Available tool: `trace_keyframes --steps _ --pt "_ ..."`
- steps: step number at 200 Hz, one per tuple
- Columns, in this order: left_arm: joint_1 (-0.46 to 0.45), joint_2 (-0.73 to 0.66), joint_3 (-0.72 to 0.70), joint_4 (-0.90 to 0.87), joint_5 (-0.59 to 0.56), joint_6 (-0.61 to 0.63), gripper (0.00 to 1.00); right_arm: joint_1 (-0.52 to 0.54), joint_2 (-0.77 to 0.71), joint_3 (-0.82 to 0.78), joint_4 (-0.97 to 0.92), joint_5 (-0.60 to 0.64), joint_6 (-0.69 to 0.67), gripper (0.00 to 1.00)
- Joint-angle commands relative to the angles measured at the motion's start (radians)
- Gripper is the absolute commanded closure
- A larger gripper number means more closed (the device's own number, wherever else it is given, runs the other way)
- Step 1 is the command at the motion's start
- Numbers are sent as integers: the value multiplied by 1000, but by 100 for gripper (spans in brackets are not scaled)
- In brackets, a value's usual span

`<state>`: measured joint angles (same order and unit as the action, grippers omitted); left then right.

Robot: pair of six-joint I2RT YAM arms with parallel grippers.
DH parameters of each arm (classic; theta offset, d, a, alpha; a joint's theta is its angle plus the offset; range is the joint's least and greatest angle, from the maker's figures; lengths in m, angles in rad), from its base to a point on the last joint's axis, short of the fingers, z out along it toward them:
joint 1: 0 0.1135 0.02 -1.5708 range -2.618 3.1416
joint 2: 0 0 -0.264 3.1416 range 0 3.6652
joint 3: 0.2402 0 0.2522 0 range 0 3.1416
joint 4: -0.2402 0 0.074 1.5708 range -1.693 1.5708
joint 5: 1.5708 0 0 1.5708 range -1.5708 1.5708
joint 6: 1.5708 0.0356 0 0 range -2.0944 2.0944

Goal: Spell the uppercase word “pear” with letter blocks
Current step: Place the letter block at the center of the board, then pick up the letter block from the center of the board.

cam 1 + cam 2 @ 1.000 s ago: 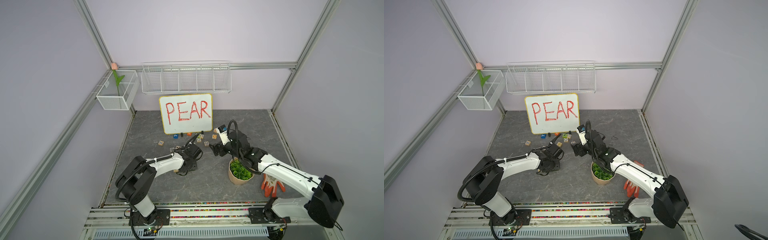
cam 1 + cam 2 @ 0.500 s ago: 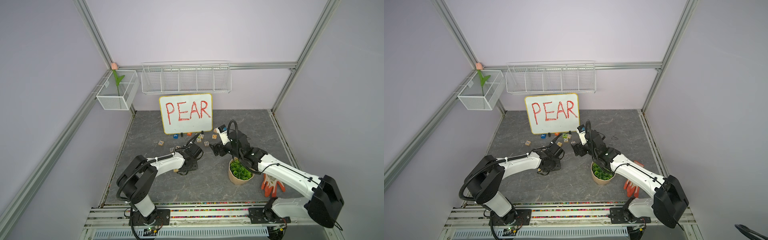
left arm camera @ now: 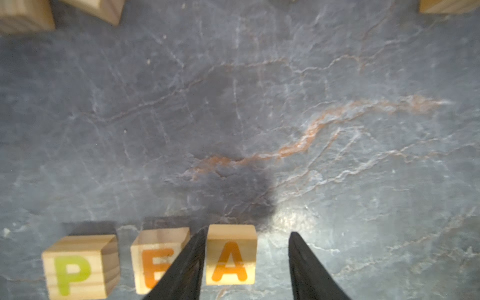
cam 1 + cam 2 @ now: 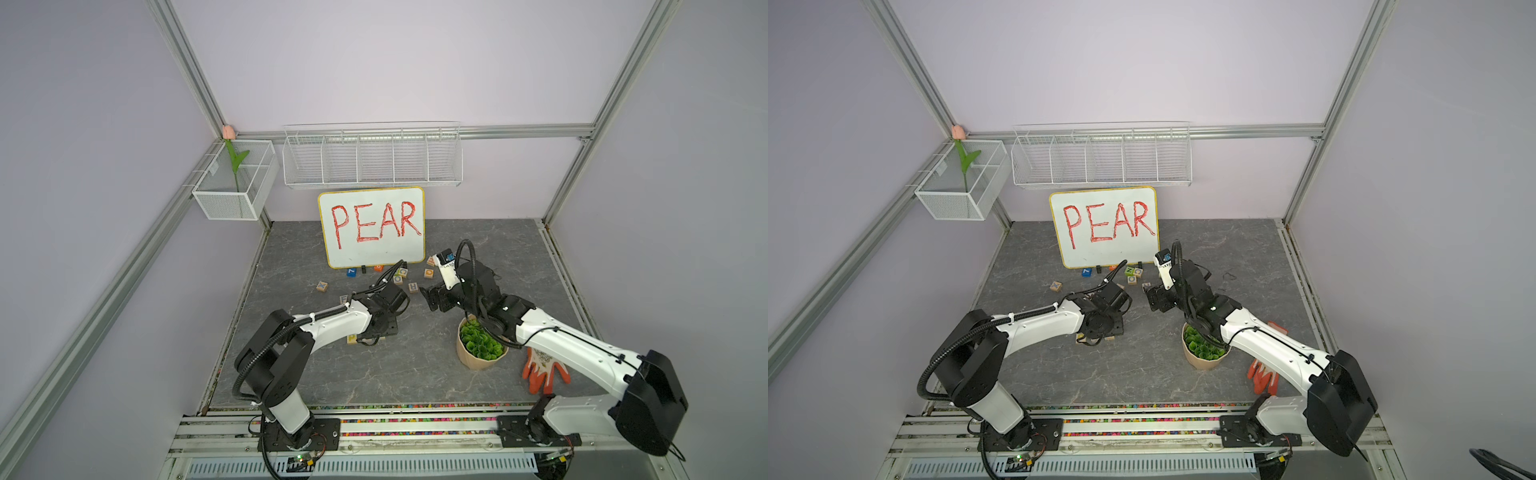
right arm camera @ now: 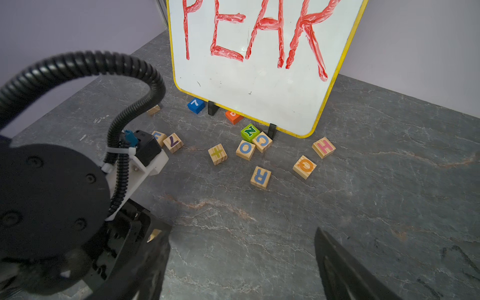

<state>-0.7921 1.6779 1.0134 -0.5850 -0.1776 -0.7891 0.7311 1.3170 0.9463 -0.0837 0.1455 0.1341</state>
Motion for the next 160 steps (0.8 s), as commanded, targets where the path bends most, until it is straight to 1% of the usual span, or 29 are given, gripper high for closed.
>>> trace_keyframes --steps 1,30,55,67,100,121,160 --pt "-2 46 96 -57 -82 37 44 6 2 9 27 35 -8 11" --pt "-1 105 221 -91 -158 126 40 -2 -6 9 27 78 -6 11" --pt "2 160 318 -39 -173 283 38 -15 -25 3 17 130 0 11" --pt "6 193 362 -10 -162 350 37 -20 -36 0 5 155 3 11" --pt "22 299 476 80 -61 514 37 -31 -74 -16 -24 215 12 11" --pt "37 379 580 99 18 532 37 -35 -101 -30 -38 240 23 11" --pt "57 514 723 100 95 523 35 -36 -152 -53 -75 293 44 11"
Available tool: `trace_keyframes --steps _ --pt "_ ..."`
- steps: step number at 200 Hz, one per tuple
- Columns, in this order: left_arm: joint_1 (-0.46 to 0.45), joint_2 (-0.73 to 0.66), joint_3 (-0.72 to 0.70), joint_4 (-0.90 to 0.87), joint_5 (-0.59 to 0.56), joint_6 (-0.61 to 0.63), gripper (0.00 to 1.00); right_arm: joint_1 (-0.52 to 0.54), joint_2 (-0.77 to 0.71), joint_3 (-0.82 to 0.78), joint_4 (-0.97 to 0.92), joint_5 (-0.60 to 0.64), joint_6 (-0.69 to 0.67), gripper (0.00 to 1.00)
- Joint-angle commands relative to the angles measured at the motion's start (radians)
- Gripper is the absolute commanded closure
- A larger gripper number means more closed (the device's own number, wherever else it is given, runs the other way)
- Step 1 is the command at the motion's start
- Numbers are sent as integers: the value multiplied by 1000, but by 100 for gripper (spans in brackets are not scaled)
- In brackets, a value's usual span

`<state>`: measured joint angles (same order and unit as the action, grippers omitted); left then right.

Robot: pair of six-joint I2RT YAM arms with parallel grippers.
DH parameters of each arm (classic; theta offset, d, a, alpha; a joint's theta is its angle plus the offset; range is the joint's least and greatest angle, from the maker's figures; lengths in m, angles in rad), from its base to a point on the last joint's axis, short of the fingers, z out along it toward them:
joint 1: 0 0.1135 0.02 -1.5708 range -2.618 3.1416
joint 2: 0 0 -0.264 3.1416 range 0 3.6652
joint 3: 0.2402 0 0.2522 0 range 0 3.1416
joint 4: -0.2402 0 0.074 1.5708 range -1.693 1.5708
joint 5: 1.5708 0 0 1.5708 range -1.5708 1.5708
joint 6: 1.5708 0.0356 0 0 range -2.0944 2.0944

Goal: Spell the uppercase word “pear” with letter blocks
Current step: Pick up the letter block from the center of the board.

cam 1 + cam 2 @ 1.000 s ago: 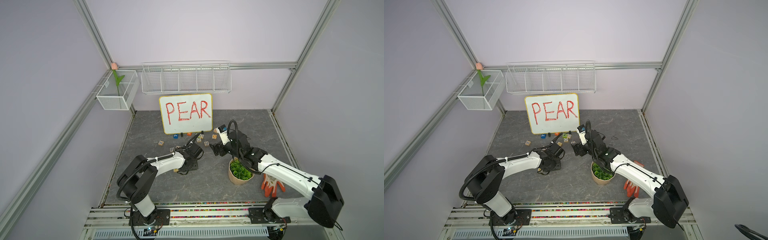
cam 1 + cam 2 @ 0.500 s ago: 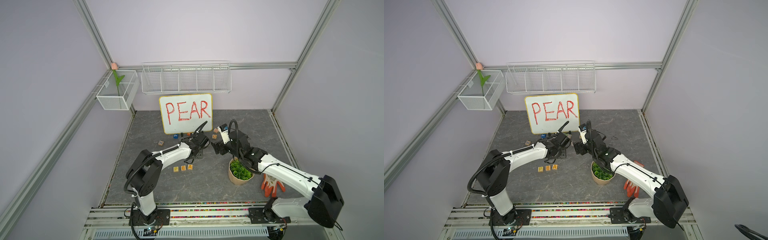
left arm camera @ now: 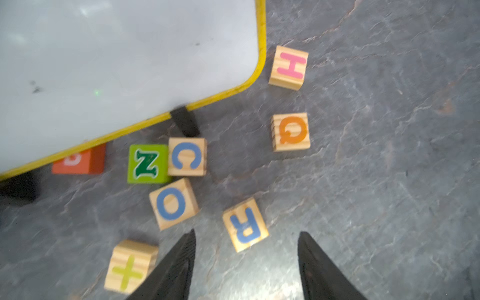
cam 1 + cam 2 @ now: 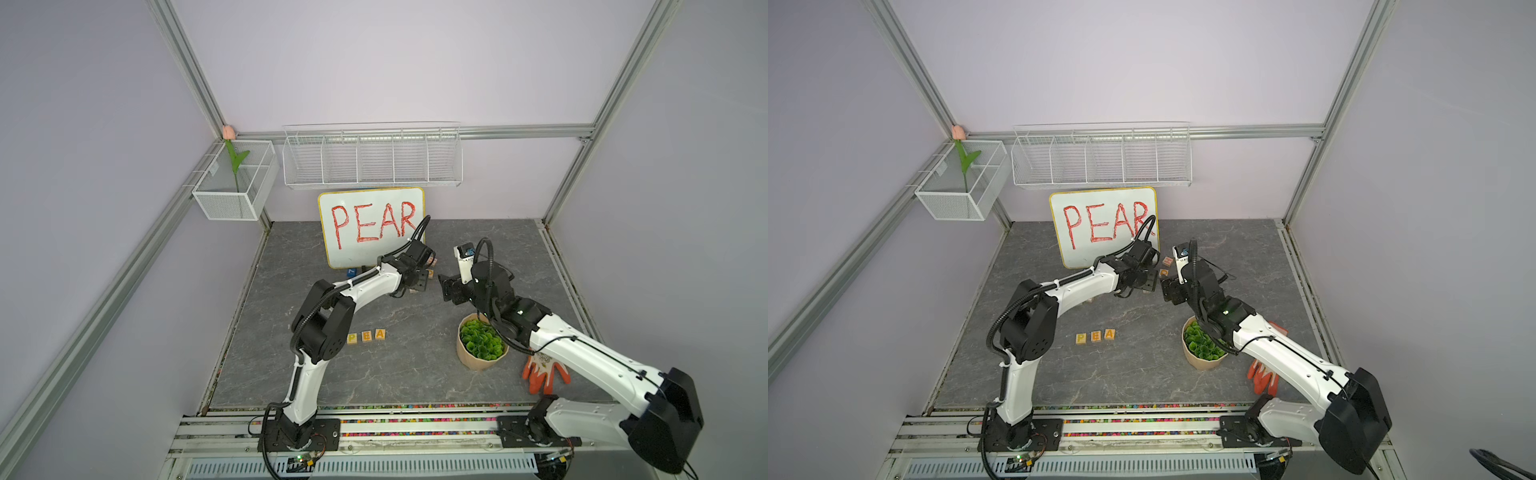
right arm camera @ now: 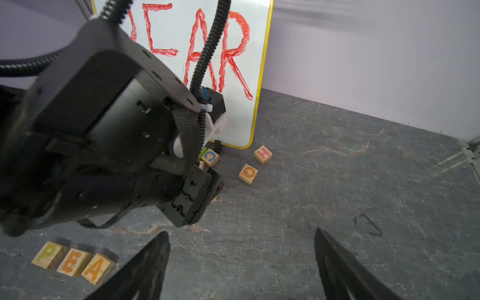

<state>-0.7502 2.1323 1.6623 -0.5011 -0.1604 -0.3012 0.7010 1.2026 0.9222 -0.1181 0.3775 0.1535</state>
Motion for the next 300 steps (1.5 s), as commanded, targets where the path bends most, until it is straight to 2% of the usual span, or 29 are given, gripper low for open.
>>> trace_keyframes --steps 1,87,220,300 --pt "15 62 77 16 79 35 35 -7 -39 -29 -43 62 25 11" --pt "35 139 99 30 178 7 35 -7 -97 -71 -87 101 54 11" --pt "0 9 -110 70 228 -64 35 -7 -99 -79 -82 97 64 11" --pt "-49 -54 -143 43 260 -134 37 -6 -97 -83 -86 98 63 11"
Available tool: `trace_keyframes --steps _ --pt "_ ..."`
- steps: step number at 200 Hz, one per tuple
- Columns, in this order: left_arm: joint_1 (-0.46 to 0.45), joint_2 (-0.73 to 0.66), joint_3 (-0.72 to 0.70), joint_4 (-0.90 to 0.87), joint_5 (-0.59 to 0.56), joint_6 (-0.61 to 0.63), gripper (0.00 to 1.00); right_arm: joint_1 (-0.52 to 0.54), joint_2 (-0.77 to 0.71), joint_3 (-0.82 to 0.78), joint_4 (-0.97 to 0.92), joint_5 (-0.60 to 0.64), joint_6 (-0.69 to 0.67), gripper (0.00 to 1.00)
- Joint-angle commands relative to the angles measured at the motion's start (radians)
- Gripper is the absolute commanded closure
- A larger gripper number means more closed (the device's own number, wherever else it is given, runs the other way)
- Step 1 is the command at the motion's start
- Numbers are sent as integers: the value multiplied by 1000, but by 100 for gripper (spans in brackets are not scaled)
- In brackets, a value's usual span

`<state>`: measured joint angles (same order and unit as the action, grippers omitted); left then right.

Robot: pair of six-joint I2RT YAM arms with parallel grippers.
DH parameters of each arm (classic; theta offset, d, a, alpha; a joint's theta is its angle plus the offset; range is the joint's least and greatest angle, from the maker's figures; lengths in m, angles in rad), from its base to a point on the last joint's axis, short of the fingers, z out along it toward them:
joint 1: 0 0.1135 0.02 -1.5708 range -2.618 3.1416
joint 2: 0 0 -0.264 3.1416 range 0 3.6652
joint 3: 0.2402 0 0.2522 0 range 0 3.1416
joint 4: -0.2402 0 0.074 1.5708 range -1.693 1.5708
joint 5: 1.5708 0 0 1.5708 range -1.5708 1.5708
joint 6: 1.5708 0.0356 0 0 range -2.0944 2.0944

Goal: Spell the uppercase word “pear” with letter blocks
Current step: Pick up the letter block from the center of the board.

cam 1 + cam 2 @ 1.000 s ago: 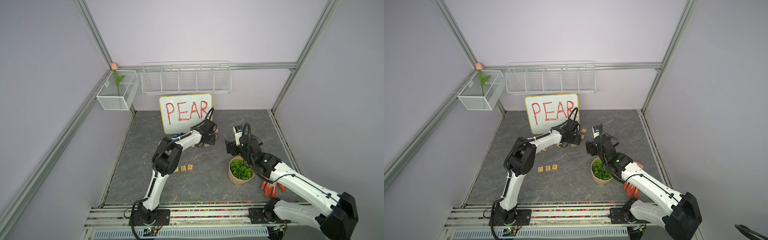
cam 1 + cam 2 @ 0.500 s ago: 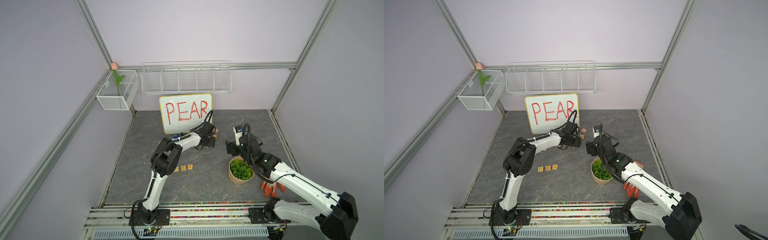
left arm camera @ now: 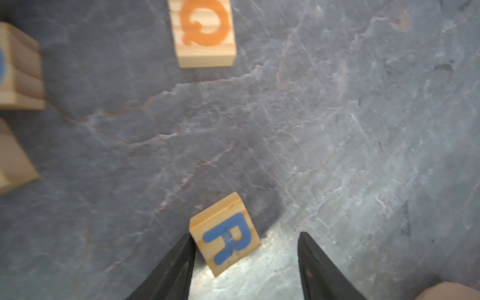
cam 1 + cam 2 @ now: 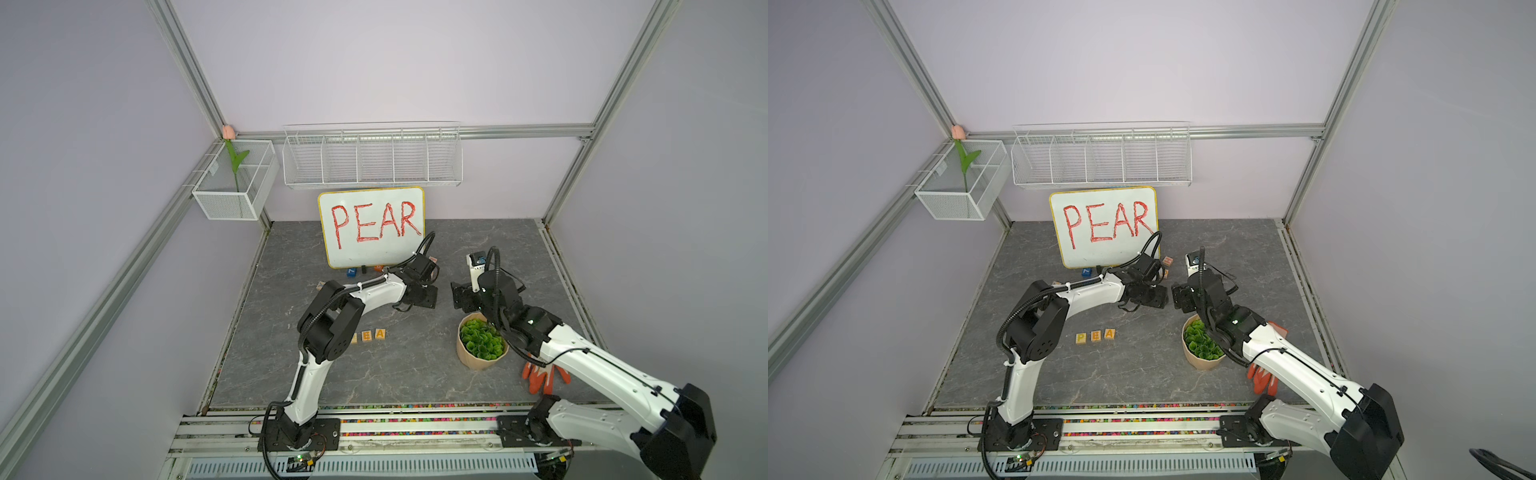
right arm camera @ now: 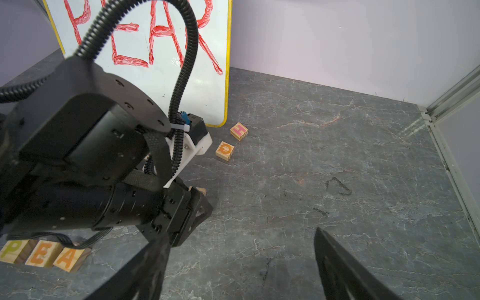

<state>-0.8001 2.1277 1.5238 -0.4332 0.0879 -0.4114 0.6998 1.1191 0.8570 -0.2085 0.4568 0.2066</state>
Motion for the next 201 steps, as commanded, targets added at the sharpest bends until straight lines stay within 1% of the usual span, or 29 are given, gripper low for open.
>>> trace_keyframes --steps 1,12,24,38,72,96,113,155,174,201 --pt "0 -52 -5 -25 10 -23 37 -5 -13 -18 4 19 11 11" --pt "-1 -63 2 -37 -17 2 37 -5 -16 -19 2 22 11 11" --pt "-1 -61 23 -61 -61 58 37 -5 -17 -20 3 25 13 11" --pt "-1 -50 61 -99 -90 161 38 -5 -16 -21 3 22 13 11" --pt "-1 -44 70 -133 -53 441 38 -5 -19 -21 0 27 17 11" --pt "1 -21 96 -186 -30 558 38 -5 -15 -18 -5 31 16 11" --pt "0 -3 108 -202 -7 602 39 -5 -13 -16 -8 31 19 11" --pt "-1 29 129 -191 -4 641 39 -4 -14 -13 -15 39 20 11" --pt "-1 48 155 -215 -15 657 39 -5 -13 -9 -18 42 21 11" --pt "-1 63 158 -214 -39 677 39 -4 -14 -9 -22 45 22 11"
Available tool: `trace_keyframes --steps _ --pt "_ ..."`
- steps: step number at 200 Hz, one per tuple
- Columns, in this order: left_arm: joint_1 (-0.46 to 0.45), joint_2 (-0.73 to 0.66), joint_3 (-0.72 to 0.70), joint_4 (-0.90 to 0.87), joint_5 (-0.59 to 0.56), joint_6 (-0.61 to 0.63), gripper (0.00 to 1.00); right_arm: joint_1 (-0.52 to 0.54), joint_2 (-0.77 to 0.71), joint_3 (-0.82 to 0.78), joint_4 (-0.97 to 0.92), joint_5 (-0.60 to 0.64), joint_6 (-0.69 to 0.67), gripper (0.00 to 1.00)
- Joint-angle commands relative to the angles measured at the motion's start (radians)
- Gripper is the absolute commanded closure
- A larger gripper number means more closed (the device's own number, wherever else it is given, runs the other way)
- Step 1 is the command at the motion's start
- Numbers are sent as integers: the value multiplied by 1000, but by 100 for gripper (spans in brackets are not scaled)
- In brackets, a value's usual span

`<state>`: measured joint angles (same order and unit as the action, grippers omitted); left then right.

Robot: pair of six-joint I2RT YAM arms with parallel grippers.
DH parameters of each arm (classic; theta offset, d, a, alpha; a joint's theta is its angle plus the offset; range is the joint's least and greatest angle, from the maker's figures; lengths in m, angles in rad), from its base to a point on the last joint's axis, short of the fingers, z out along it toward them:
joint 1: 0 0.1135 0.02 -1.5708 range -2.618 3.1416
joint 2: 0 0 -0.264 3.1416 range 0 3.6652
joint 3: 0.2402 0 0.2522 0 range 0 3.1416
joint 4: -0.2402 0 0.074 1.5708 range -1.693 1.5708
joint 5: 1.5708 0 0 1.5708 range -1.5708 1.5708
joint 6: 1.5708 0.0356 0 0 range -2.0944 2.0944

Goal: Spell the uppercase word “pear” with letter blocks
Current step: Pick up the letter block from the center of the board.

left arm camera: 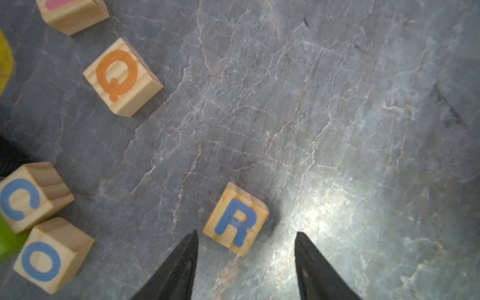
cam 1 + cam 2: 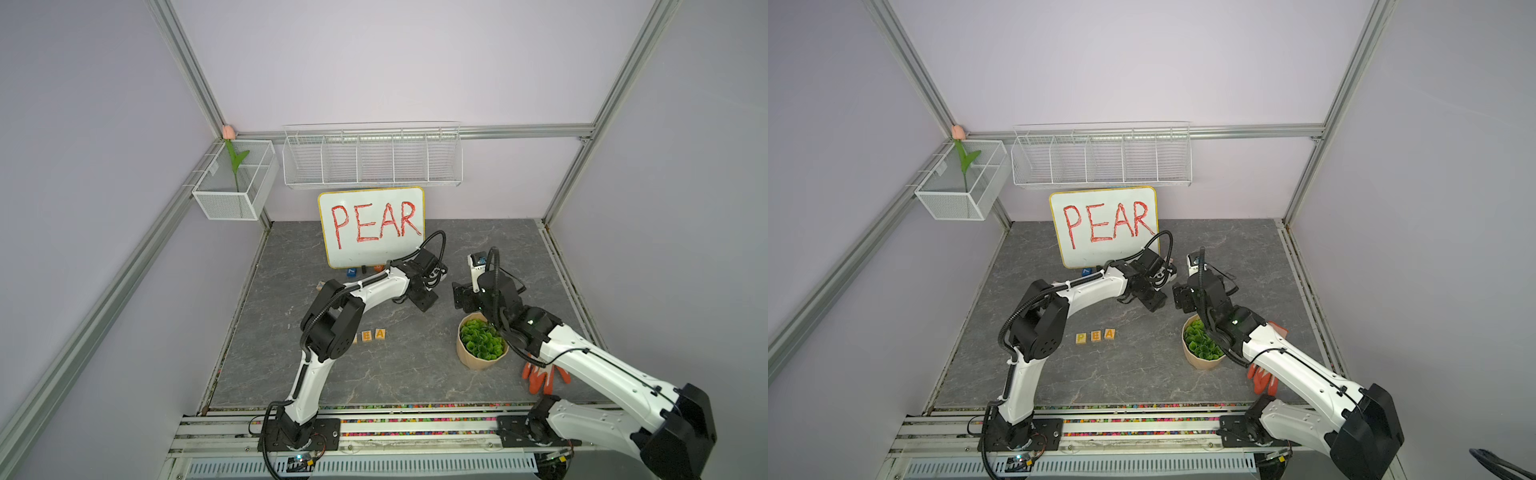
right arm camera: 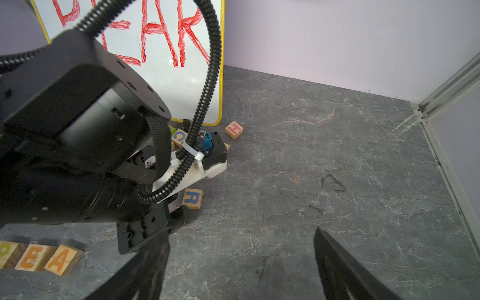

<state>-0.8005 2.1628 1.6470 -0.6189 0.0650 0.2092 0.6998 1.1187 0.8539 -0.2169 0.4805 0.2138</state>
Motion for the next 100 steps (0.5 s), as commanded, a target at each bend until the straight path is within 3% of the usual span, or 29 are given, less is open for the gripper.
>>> trace_keyframes --steps 1,100 --pt "0 29 35 -28 -16 56 39 -4 -13 -6 -14 21 15 11" --pt "0 109 91 16 -97 34 43 -5 -12 10 -29 24 3 11"
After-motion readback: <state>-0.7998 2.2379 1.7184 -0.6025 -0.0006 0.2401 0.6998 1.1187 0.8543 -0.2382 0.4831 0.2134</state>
